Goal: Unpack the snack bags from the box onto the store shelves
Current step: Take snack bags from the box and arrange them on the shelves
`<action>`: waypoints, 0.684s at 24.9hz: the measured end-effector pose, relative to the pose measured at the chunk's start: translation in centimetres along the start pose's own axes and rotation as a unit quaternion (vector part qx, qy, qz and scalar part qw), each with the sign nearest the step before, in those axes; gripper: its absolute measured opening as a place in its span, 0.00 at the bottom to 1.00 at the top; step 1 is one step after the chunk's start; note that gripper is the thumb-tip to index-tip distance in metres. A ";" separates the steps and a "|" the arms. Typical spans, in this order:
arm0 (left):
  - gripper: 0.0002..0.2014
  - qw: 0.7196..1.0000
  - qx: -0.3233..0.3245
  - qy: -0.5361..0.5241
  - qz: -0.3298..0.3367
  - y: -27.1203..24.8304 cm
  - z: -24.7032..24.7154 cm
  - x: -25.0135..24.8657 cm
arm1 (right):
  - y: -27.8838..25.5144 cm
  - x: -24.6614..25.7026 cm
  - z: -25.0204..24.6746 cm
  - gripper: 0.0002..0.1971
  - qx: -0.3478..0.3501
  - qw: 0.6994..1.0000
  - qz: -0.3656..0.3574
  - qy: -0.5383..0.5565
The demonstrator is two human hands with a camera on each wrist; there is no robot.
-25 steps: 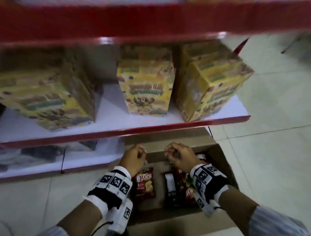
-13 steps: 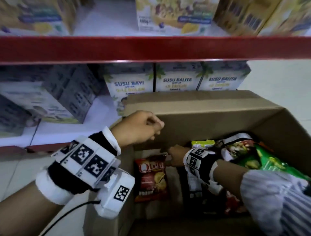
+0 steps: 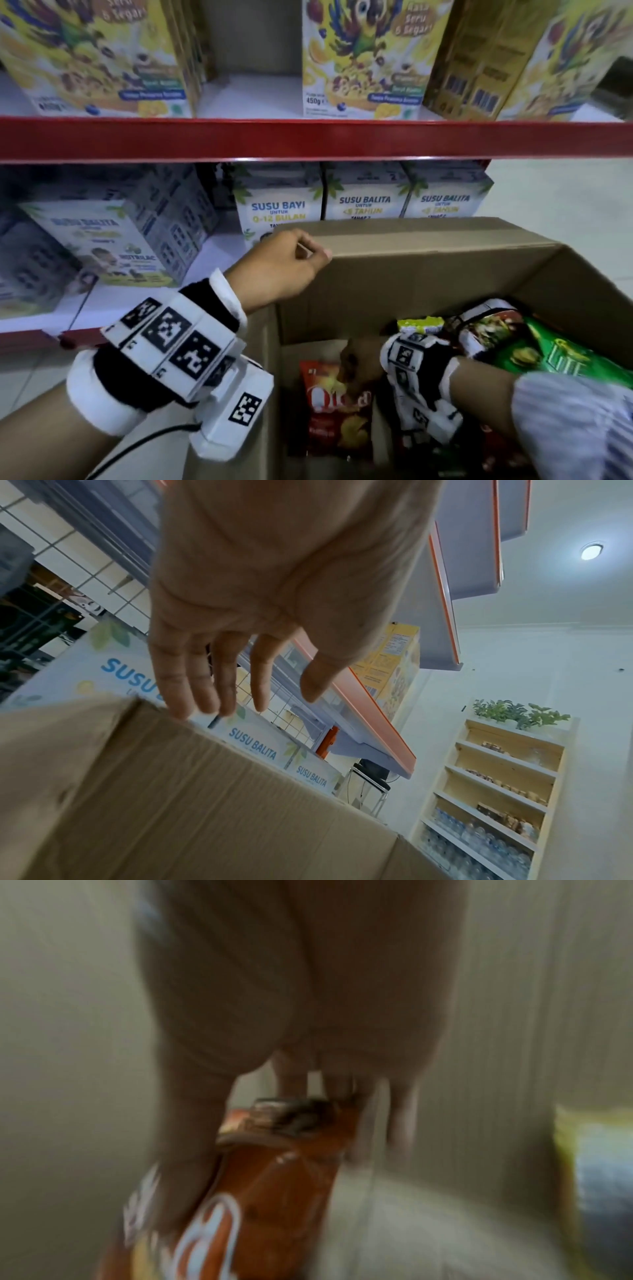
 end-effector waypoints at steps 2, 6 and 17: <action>0.16 1.000 -0.019 0.008 0.003 0.5 -1.2 -0.2 | -2.3 -1.3 -3.7 0.19 -0.007 0.997 -0.049 0.051; 0.48 1.000 -0.010 -0.014 0.001 2.0 -1.8 -1.3 | -9.6 -5.6 -11.8 0.15 -0.122 0.969 -0.070 0.202; 0.23 0.958 0.061 -0.270 0.072 1.0 6.1 -3.8 | -15.7 -14.7 -12.2 0.24 -0.196 0.813 -0.076 0.543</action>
Point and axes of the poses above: each hand's wrist, its own y-axis towards the middle knuckle, its own z-axis out of the palm, x = y × z, the point moved 3 cm from there along y, towards the middle knuckle, and after that the axes turned 15 degrees about z, right-handed, at the moved point
